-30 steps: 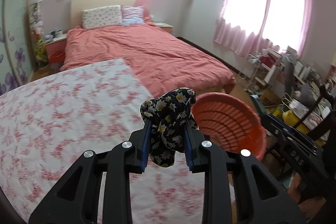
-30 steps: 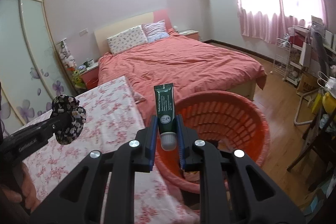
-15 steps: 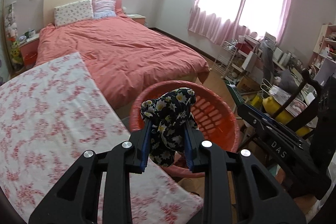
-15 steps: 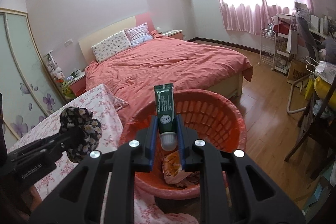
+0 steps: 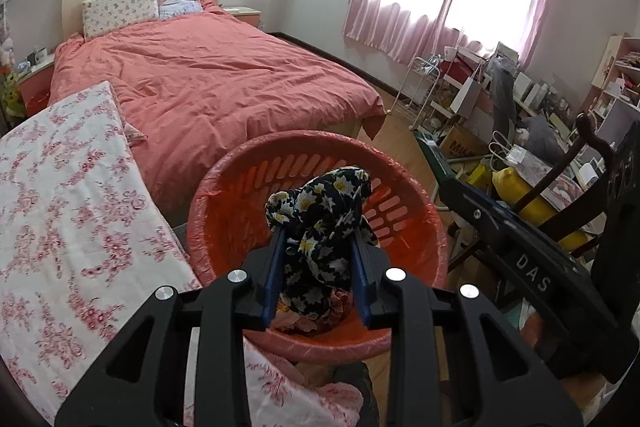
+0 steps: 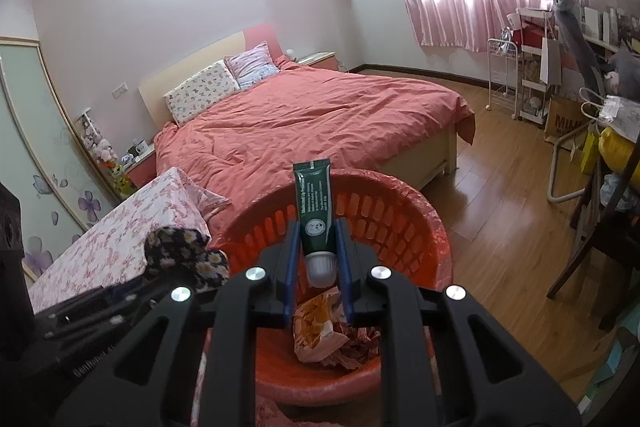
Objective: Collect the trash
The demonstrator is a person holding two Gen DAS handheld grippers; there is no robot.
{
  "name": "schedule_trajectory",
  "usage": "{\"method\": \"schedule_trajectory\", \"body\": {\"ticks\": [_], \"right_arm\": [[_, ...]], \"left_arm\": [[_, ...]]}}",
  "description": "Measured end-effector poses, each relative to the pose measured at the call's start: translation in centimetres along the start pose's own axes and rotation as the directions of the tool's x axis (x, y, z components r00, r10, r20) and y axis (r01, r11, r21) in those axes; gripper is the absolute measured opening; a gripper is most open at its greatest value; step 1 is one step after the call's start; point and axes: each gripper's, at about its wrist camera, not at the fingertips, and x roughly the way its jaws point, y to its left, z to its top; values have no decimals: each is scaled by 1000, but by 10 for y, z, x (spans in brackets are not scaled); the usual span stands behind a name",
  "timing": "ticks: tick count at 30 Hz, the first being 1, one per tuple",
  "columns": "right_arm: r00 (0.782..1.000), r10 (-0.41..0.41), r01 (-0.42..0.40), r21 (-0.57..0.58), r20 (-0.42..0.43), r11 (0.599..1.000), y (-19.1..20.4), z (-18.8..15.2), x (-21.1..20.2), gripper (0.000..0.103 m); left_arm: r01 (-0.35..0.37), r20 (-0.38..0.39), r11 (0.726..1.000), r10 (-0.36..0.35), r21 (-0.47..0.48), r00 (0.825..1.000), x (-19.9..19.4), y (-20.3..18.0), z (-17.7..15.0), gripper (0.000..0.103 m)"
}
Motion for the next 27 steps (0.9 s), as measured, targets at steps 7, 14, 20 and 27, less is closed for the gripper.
{"method": "schedule_trajectory", "body": {"ticks": [7, 14, 20, 27], "right_arm": [[999, 13, -11, 43, -32, 999, -18, -1, 13, 34], [1000, -20, 20, 12, 5, 1000, -14, -10, -16, 61], [995, -16, 21, -58, 98, 998, 12, -19, -70, 95], [946, -212, 266, -212, 245, 940, 63, -52, -130, 99]], "left_arm": [[-44, -43, 999, 43, -19, 998, 12, 8, -8, 56], [-102, -18, 994, 101, -37, 995, -18, 24, -20, 64], [-199, 105, 980, 201, -30, 974, -86, 37, -36, 87], [-328, 216, 939, 344, -108, 914, -161, 49, -74, 100]]}}
